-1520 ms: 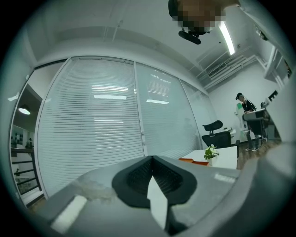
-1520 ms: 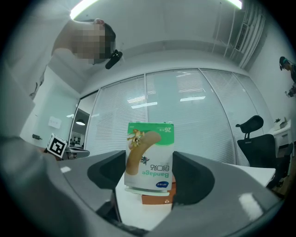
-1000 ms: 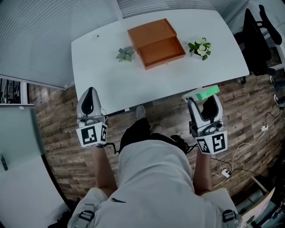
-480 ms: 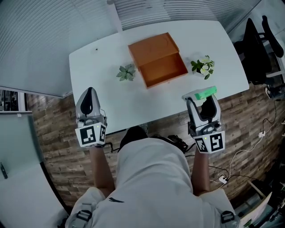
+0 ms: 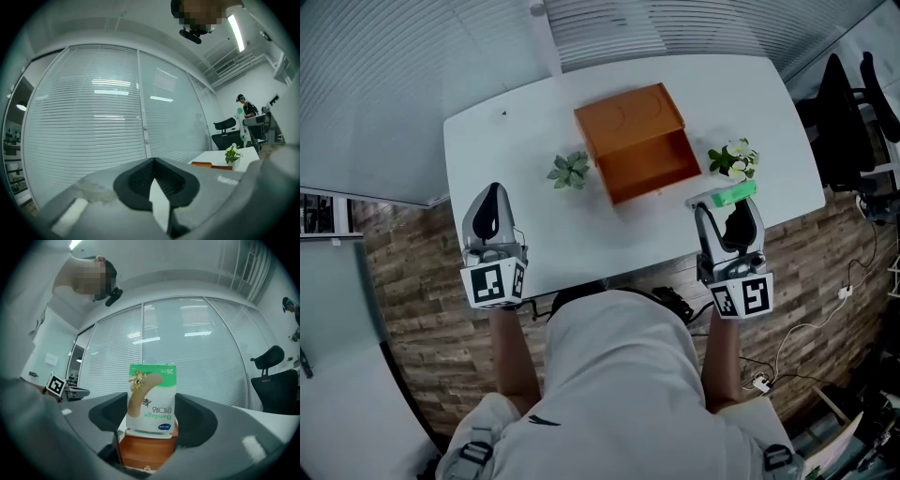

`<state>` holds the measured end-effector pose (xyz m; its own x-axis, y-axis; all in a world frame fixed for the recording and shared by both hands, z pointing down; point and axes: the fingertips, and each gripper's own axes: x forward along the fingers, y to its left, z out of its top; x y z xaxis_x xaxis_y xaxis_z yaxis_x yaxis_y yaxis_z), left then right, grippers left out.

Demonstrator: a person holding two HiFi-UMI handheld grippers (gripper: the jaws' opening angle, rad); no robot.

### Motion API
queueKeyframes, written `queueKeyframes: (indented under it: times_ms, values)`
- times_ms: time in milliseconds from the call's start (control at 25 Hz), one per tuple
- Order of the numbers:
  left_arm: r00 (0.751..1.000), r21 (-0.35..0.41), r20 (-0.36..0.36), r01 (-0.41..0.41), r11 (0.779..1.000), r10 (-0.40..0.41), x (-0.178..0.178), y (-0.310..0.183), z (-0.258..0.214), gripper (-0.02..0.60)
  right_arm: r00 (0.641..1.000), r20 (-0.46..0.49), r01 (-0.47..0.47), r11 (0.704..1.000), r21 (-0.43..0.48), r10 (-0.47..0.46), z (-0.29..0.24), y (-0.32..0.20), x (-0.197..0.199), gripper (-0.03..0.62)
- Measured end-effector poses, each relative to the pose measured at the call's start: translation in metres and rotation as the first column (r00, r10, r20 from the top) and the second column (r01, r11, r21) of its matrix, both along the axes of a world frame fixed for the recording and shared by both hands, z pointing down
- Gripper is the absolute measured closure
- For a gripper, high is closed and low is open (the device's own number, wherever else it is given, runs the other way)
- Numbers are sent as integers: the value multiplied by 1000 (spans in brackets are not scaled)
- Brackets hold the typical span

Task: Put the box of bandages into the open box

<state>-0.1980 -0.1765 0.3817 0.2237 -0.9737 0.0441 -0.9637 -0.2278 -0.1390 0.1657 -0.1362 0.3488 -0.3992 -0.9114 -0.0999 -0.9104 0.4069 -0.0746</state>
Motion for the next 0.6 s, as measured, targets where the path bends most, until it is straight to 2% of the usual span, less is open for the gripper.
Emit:
queueKeyframes:
  times_ms: [240,400,520,560,600]
  values:
    - [1000,-11,18,-3,1000,3,8,-4,2,577,1000,-9,10,1000,-19,-10,7,-14,6,278]
    - [1000,-16,23,0,1000,0,7,-3,5,577,997,-66,25,999,-20,-26,14,-28,2,278]
    - [1000,-18,23,13,1000,-12,0,-2,5,577,979,-199,32,999,-23,-36,24,-45,-6,278]
    - [1000,-18,24,16,1000,-15,-3,-2,5,577,957,-286,33,999,-33,-41,31,-51,-10,279]
    - [1000,-17,24,15,1000,-15,-5,-2,6,575,916,-398,34,998,-47,-50,41,-57,-15,278]
